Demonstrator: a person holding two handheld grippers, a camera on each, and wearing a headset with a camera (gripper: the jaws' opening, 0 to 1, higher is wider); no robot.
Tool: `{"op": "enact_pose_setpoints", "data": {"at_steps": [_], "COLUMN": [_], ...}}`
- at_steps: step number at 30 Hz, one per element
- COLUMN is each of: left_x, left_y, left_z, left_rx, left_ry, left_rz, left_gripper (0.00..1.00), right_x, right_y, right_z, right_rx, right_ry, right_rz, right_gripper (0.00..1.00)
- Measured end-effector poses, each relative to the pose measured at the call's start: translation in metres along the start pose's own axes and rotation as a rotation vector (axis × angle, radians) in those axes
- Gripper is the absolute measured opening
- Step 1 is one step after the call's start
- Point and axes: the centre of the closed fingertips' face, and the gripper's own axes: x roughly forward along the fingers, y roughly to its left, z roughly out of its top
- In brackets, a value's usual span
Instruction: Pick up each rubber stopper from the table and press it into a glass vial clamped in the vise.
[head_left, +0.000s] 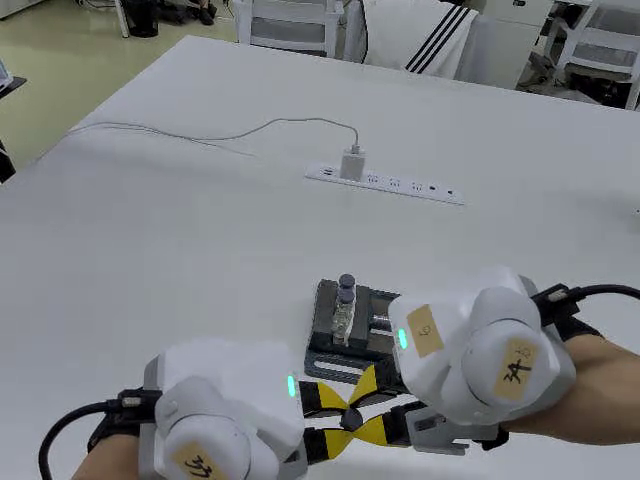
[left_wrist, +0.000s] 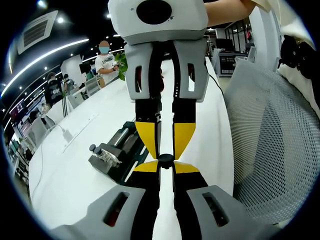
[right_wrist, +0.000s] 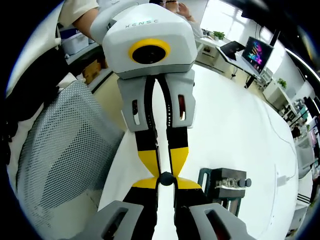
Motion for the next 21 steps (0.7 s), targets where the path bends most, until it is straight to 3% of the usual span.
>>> {"op": "enact_pose_setpoints", "data": {"at_steps": [6,9,10,12,16,21], "left_x": [0.000,-0.001,-0.001,-0.002,-0.004,-0.010], "left_y": [0.001,0.006,0.006,0.009,0.013,0.022], "left_z": [0.000,0.003,0.000,0.001,0.000,-0.010], "left_rx": [-0.025,-0.109,-0.119,-0.141,-0.195,-0.266], "left_ry": [-0.021,-0.071,-0.058,-0.078,-0.098,-0.111], "left_rz": [0.012,0.034,0.035,0.051,0.071,0.133], "left_gripper": [0.05,0.06,0.06,0.08,0.20,0.44], "right_x": [0.000,-0.001,-0.002,-0.001,-0.001,-0.003], "right_y": [-0.001,-0.004,-0.005,-0.006,-0.008,-0.013], "right_z": [0.000,0.000,0.000,0.000,-0.001,-0.004], "right_rx": [-0.008,-0.004,0.002,0.008,0.029,0.043], "right_ry": [0.000,-0.005,-0.005,-0.010,-0.019,-0.017], "right_rz": [0.007,0.007,0.007,0.006,0.014,0.008], "right_gripper": [0.06,0.06,0.06,0.06,0.06,0.06]}}
